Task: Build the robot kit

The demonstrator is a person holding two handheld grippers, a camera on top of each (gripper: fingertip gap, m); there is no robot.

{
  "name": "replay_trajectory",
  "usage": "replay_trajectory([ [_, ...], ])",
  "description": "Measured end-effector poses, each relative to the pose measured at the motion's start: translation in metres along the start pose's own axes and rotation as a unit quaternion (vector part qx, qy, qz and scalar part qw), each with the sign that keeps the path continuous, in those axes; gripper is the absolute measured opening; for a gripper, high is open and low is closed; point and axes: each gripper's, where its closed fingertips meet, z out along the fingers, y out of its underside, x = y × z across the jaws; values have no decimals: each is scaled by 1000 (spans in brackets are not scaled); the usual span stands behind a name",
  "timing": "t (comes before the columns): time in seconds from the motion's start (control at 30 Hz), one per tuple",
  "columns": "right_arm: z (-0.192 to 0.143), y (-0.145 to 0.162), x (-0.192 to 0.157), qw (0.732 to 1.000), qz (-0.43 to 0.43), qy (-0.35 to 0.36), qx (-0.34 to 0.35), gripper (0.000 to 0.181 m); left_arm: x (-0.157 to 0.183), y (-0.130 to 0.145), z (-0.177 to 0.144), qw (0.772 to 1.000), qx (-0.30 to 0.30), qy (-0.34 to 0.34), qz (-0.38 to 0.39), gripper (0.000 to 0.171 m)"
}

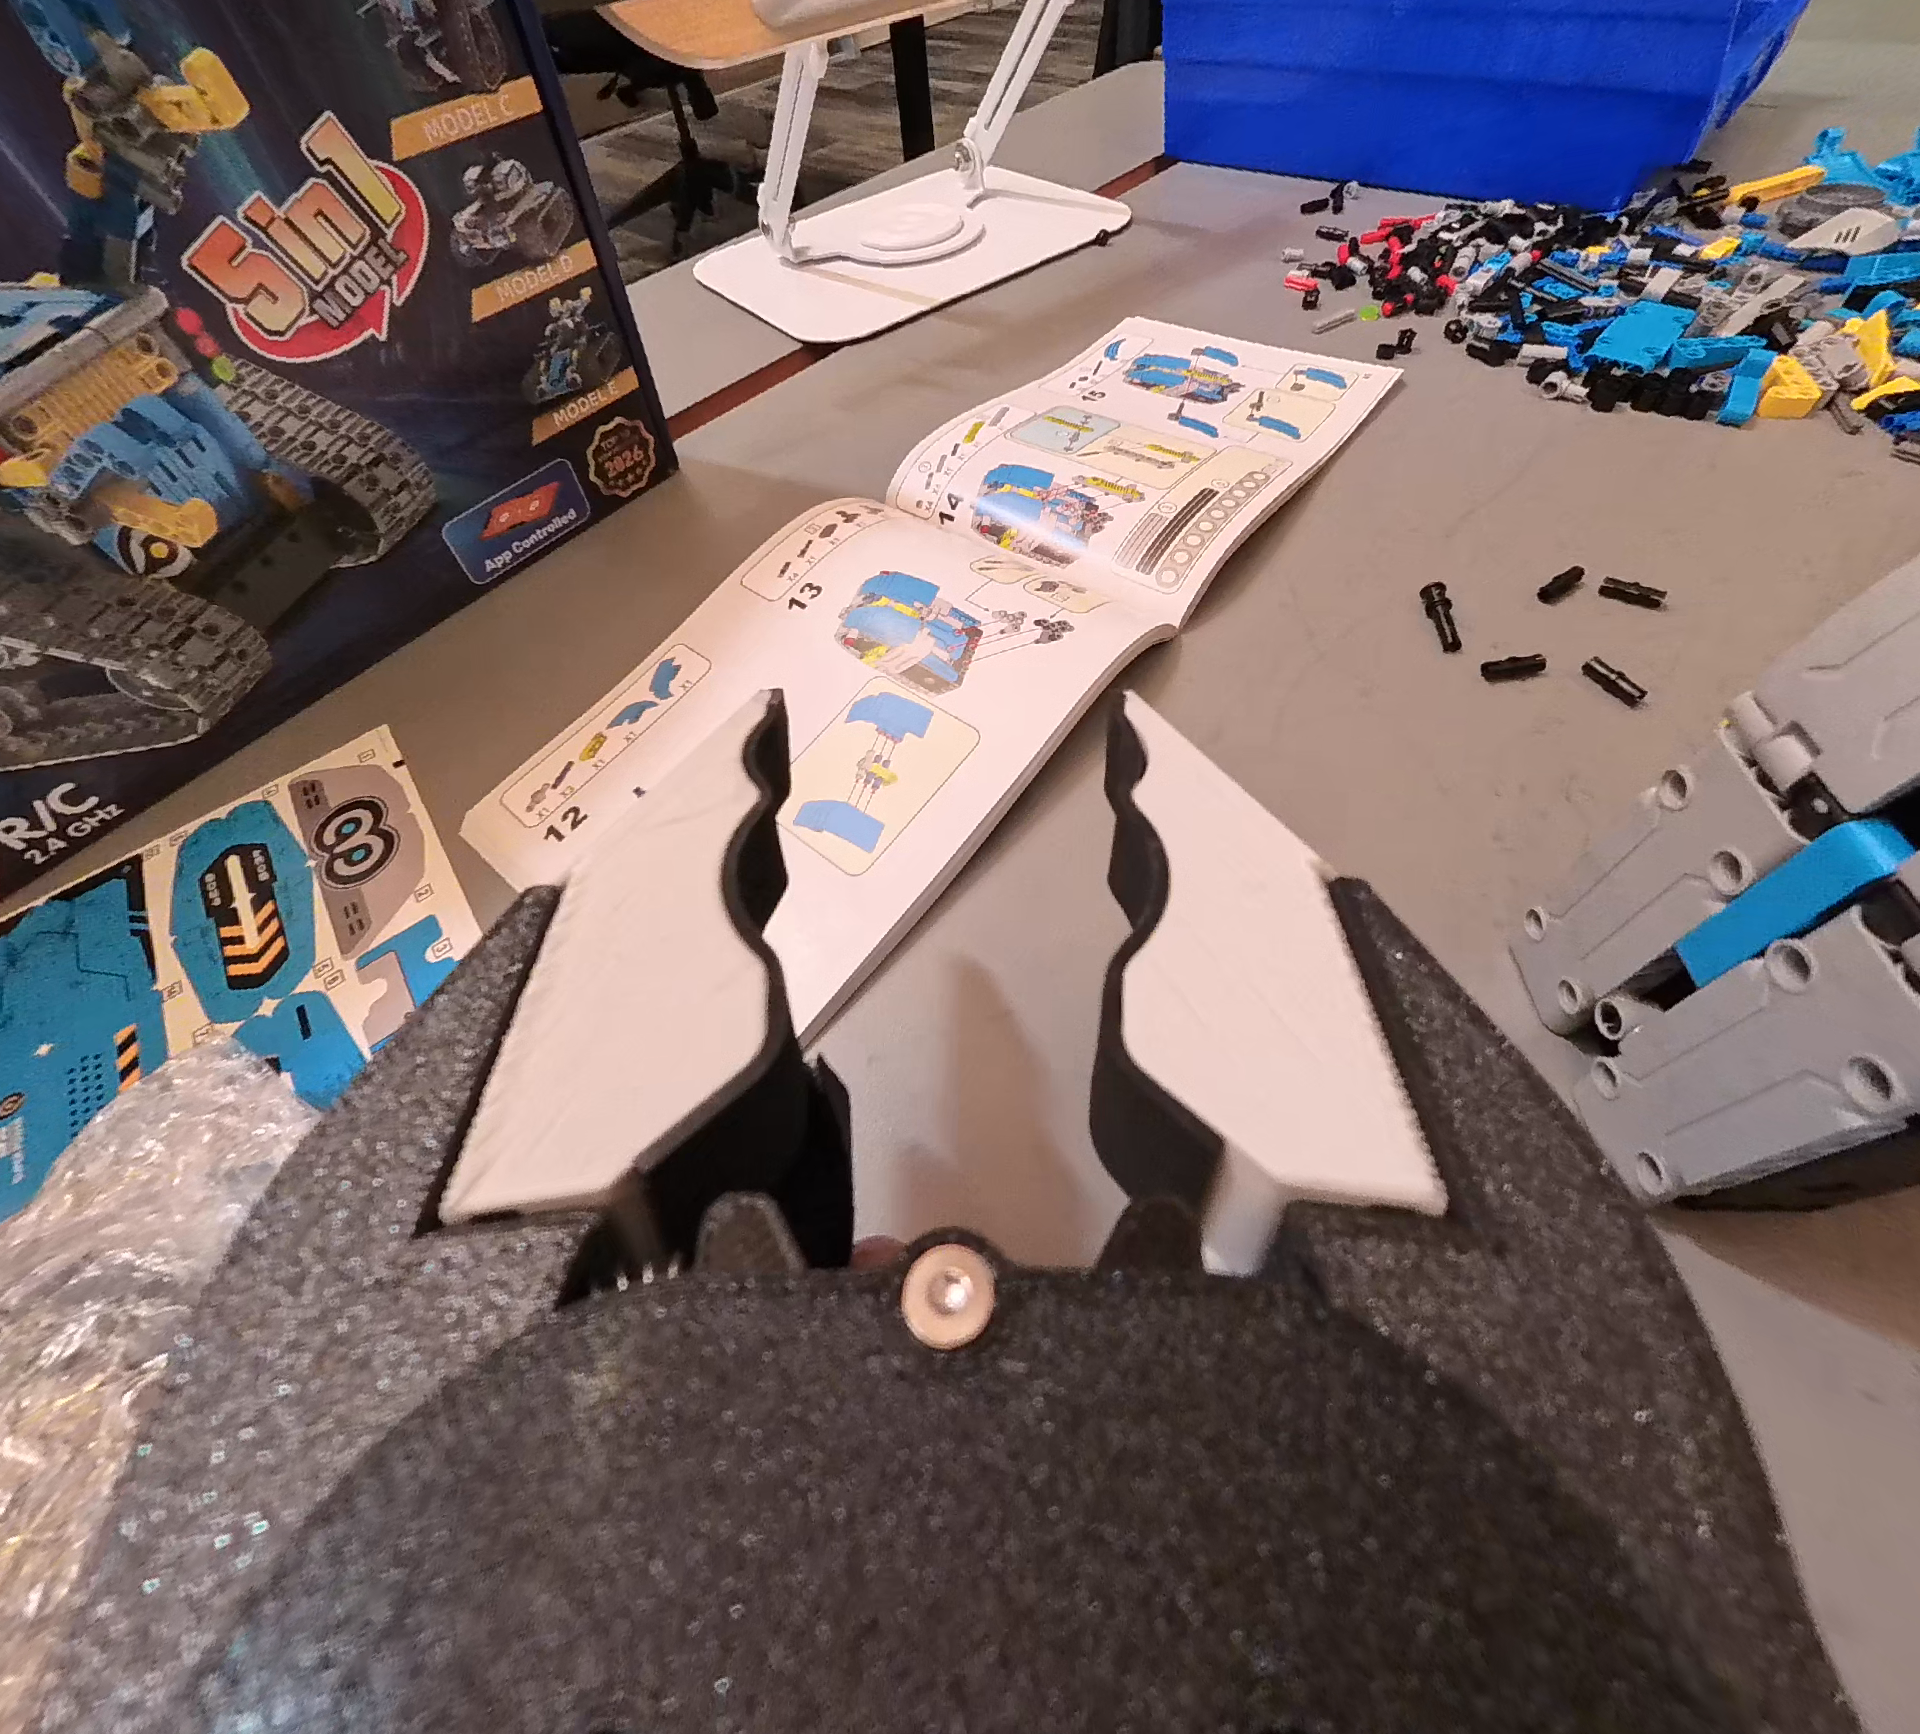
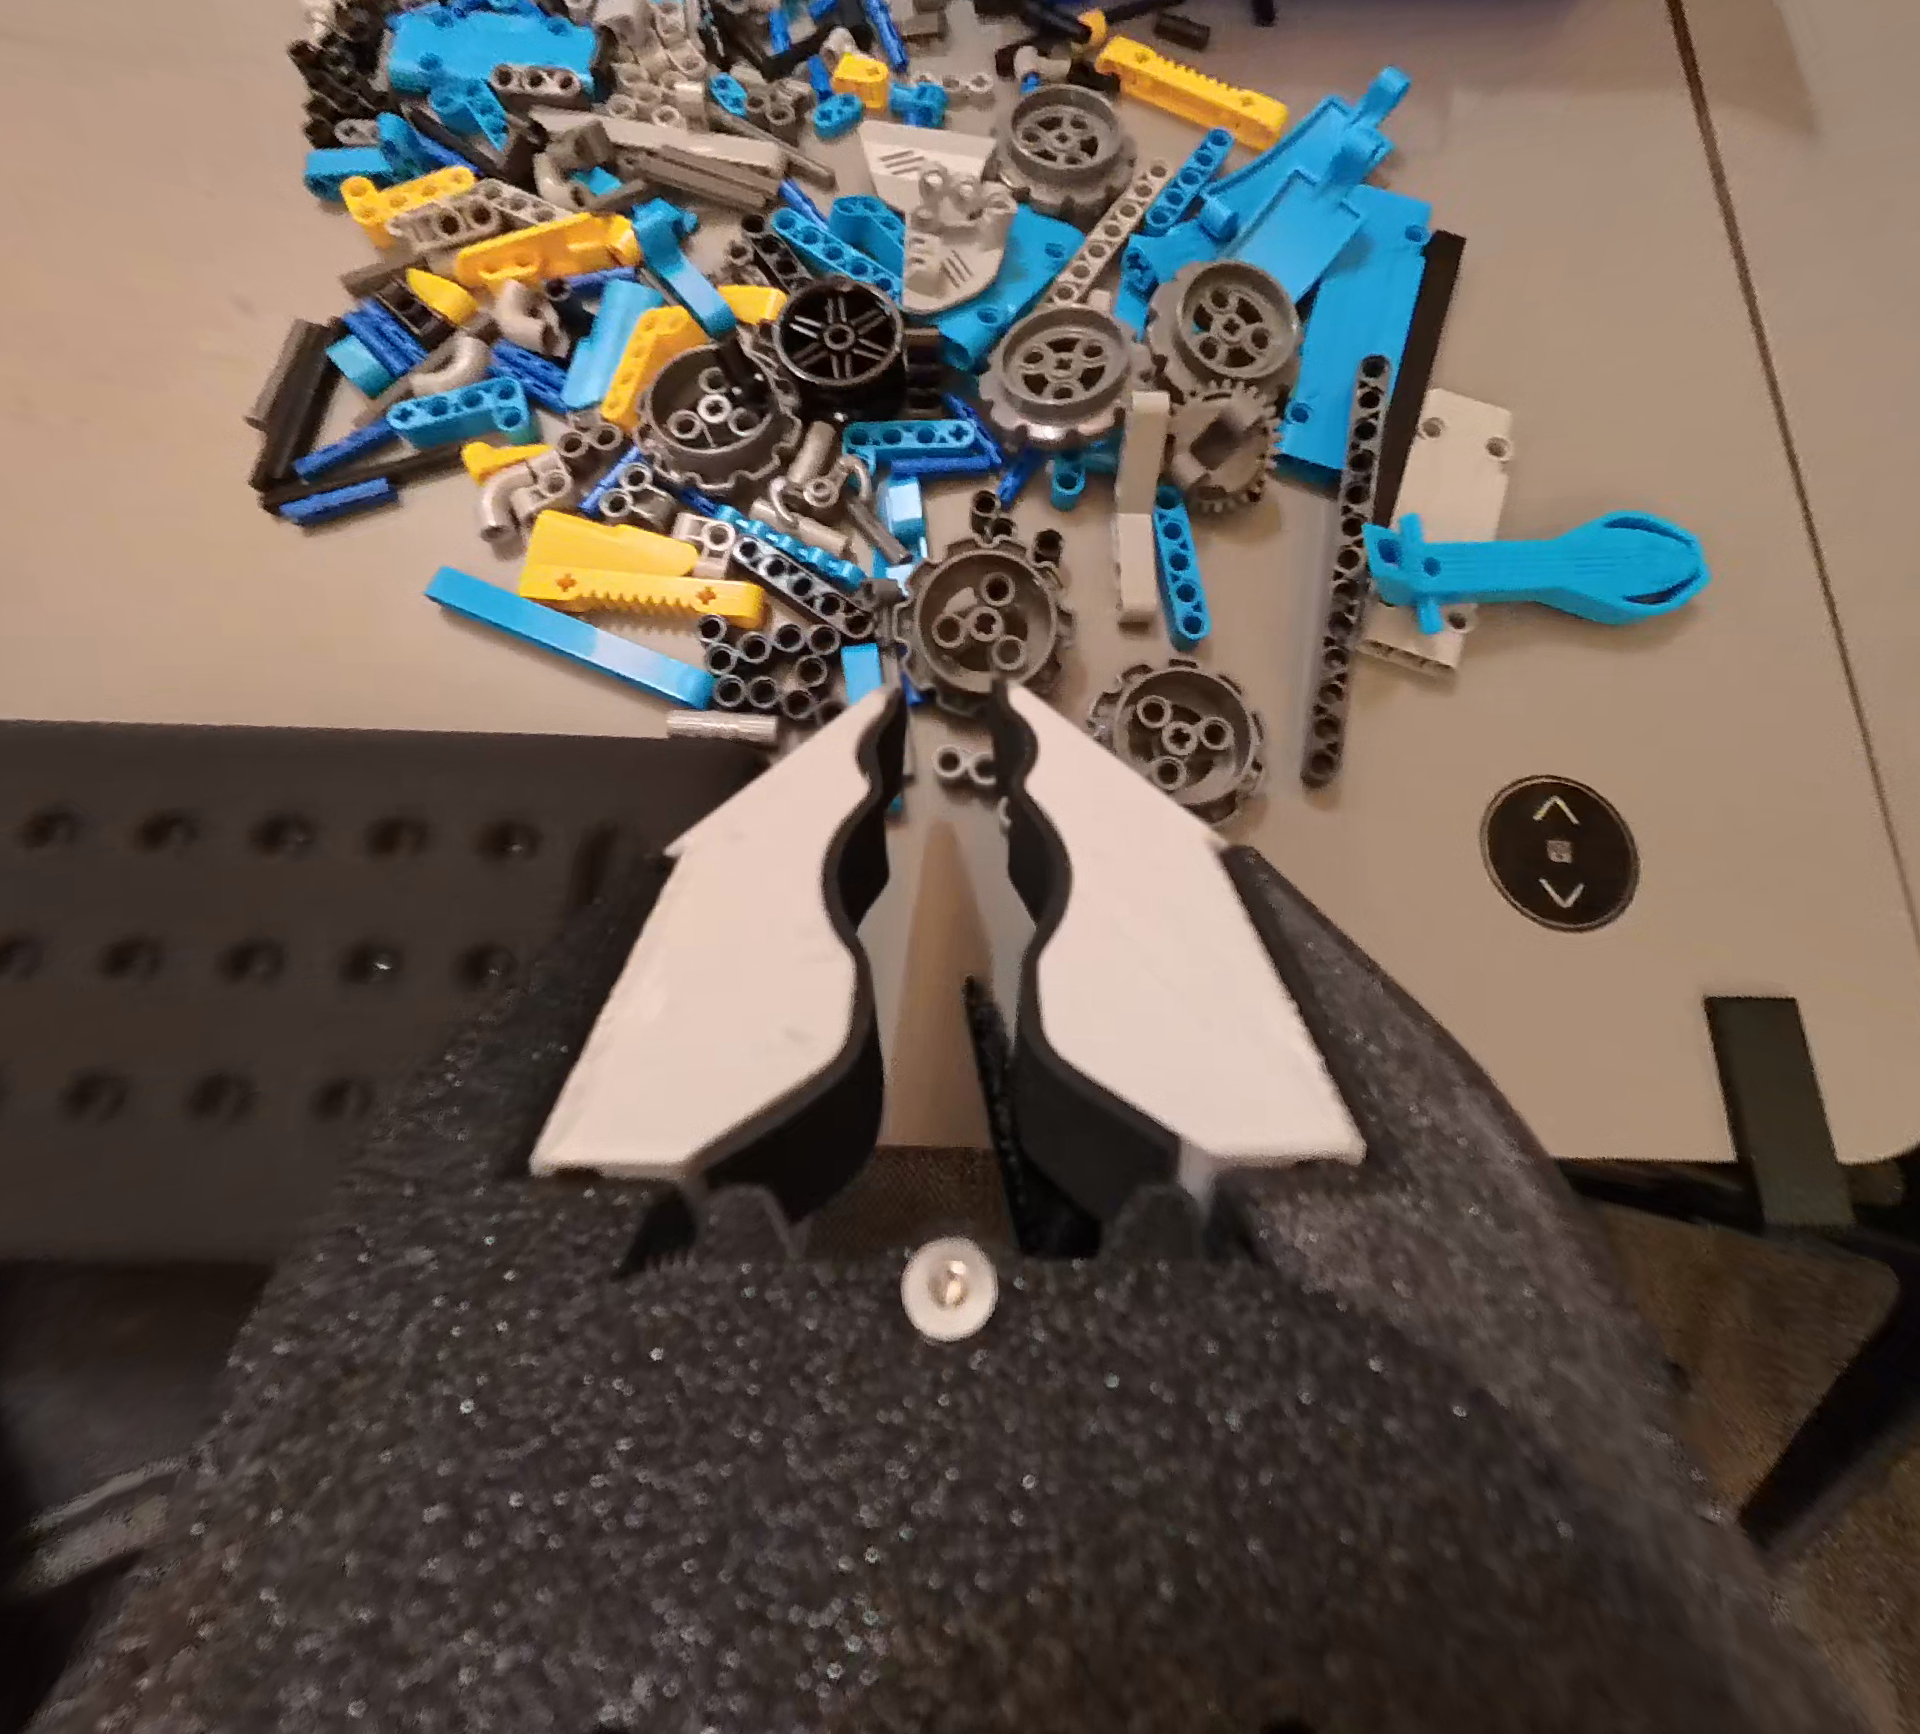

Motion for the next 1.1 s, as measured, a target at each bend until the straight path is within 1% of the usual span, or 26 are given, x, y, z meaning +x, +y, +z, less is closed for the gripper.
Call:
replay_trajectory([
  [0.1, 2, 5, 6, 1000, -6, 7, -15, 16, 0, 0, 0, 1000, 0, 1, -2, 61],
  [0.27, 4, 9, 13, 1000, 7, 13, -19, 16, 0, 0, 0, 1000, -1, 2, -2, 61],
  [0.37, 9, 8, 10, 1000, 14, 3, -17, 16, 0, 1, 1, 1000, -5, 5, -3, 61],
  [0.47, 13, 2, 12, 1000, 28, -5, -13, 16, 0, 2, 1, 1000, -6, 5, -7, 61],
  [0.6, 15, -13, 19, 1000, 20, 12, -7, 16, 0, 2, 2, 1000, -7, 5, -6, 61],
  [0.73, 19, -23, 20, 1000, 10, 1, -16, 16, 1, 2, 2, 1000, -9, 5, -2, 61],
  [0.87, 13, -32, 38, 1000, 1, 15, -22, 16, 1, 2, 2, 1000, -9, 4, 0, 61],
  [1.0, 4, -32, 55, 999, 6, 27, -25, 16, 1, 2, 2, 1000, -10, 5, -1, 61],
  [1.1, 0, -30, 57, 999, 16, 22, -20, 16, 1, 3, 3, 1000, -12, 5, -2, 61],
])
